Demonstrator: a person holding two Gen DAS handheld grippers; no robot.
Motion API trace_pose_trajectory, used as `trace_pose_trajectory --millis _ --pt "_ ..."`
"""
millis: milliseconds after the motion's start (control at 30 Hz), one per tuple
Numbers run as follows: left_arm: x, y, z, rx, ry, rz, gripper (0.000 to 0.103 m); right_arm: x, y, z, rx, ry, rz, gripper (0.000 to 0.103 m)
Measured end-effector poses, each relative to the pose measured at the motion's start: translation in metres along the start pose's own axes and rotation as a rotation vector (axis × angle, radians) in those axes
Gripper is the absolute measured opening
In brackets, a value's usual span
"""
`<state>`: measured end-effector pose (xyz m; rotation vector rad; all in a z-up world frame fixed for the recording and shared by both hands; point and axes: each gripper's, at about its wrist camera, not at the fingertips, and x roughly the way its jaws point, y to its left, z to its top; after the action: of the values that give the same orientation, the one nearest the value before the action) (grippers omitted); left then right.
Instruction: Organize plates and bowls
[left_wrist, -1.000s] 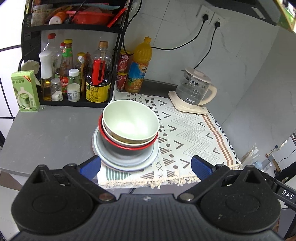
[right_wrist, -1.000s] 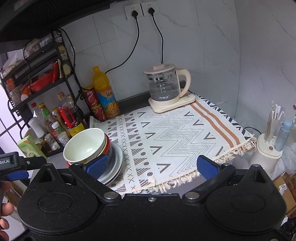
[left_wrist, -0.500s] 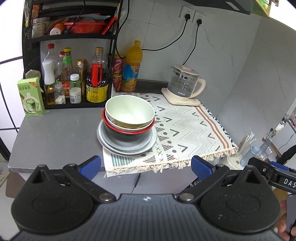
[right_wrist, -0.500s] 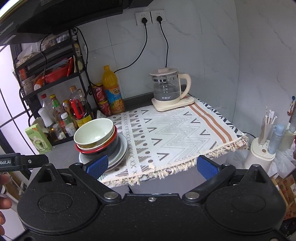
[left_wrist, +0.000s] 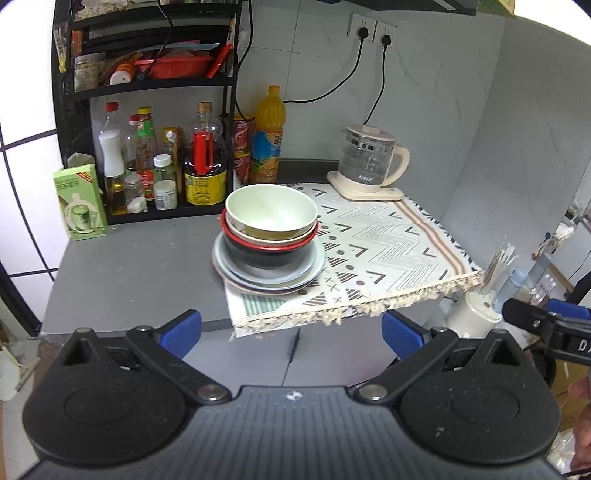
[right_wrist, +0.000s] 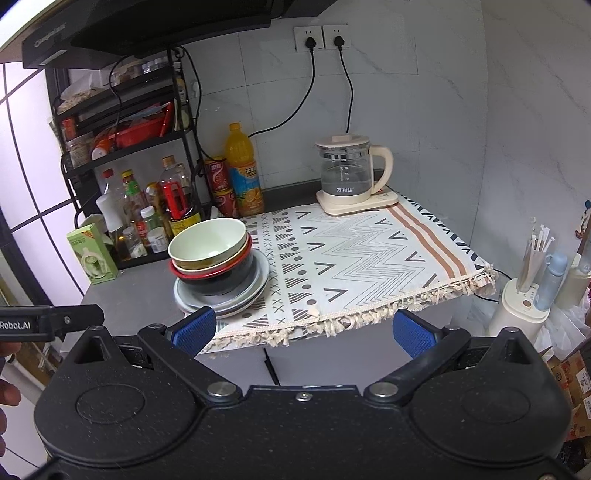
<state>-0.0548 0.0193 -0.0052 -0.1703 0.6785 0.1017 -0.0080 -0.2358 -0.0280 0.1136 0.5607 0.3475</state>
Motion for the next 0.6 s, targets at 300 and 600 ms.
trace_pose_trajectory --millis 300,600 --pt "-0.011 0.009 -0.009 -0.012 -0.004 0.006 0.102 -0.010 0.003 -0.006 -0.006 -0.001 0.007 0.103" --pt "-0.017 0.015 -0.012 -0.029 -0.011 0.019 0.102 -0.012 0.007 -0.006 -0.023 -0.012 0.010 0.103"
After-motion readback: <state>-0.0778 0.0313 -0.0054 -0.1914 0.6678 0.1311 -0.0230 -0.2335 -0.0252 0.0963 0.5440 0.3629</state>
